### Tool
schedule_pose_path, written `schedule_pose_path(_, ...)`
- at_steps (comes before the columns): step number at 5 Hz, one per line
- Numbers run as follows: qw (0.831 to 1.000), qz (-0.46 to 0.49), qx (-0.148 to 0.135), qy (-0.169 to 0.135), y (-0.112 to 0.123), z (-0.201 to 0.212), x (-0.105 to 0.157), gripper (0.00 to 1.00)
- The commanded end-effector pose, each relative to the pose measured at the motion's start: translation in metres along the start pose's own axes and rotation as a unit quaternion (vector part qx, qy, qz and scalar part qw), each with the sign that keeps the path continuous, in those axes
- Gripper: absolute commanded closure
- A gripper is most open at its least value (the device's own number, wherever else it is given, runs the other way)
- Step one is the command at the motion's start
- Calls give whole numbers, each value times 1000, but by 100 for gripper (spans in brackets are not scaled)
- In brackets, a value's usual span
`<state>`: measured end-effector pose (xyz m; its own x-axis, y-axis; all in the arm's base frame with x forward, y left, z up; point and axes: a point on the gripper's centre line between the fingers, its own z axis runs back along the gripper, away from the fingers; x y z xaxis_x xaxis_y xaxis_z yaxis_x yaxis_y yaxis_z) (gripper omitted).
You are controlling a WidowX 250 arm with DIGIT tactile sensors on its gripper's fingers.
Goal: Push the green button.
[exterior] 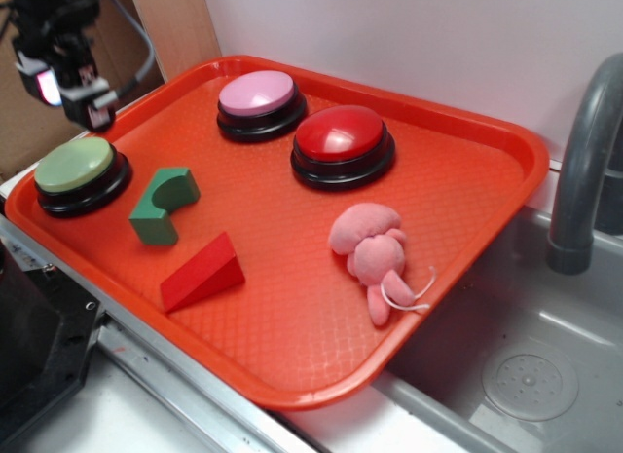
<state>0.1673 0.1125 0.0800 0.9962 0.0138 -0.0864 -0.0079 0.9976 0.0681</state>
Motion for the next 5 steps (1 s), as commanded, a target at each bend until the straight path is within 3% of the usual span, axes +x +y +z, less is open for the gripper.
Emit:
schedule_pose_path(1, 999, -27, 32, -17, 23, -30, 0, 0)
schedule_pose_path(2, 998, -41, 40, -13, 29, -36, 0, 0)
schedule_pose_path(4, 999, -42, 28, -6, 31, -33, -1, 0)
schedule_pose_path(5, 999, -30, 37, -23, 32, -11, -3, 0)
